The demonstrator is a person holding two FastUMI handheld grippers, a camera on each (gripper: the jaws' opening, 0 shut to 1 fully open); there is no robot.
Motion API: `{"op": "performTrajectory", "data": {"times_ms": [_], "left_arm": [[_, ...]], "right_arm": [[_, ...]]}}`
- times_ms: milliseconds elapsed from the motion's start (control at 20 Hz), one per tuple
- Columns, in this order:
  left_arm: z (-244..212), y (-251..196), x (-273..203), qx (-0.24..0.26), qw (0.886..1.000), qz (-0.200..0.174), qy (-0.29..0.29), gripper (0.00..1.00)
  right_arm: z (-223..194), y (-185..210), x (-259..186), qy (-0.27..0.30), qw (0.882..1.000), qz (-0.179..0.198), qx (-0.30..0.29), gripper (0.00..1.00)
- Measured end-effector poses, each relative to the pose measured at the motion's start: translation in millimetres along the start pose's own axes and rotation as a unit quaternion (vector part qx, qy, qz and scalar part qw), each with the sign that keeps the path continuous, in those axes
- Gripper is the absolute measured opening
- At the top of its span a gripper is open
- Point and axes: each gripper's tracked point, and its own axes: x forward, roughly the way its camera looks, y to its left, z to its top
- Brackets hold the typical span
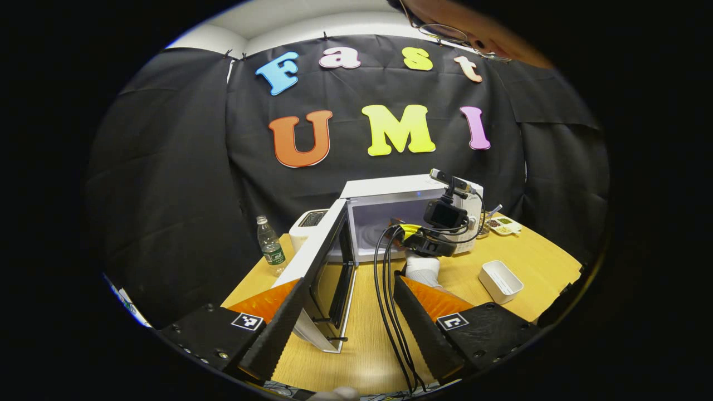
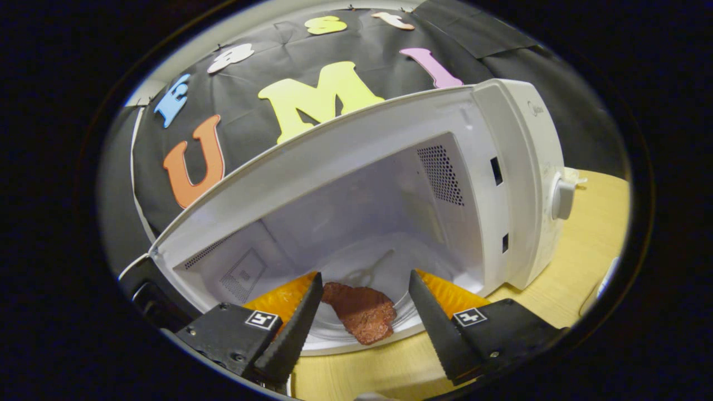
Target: Open the microwave oven with the left hand, put the food in, and close the microwave oven.
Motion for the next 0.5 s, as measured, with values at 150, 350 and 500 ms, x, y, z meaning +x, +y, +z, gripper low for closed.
{"op": "performTrajectory", "data": {"times_ms": [150,350,500], "left_arm": [[9.4,-1.2,-12.4,0.008,1.0,-0.002,-0.014,0.97],[33.2,5.3,-27.4,0.021,0.999,-0.001,-0.04,0.97],[44.4,16.3,-45.0,0.023,0.998,0.005,-0.056,0.97]], "right_arm": [[15.6,-1.1,-33.2,0.011,0.999,0.002,-0.03,0.91],[66.5,-4.2,-99.8,-0.01,0.998,0.02,-0.062,0.91],[99.9,-14.3,-159.0,-0.011,0.995,0.035,-0.088,1.0]]}}
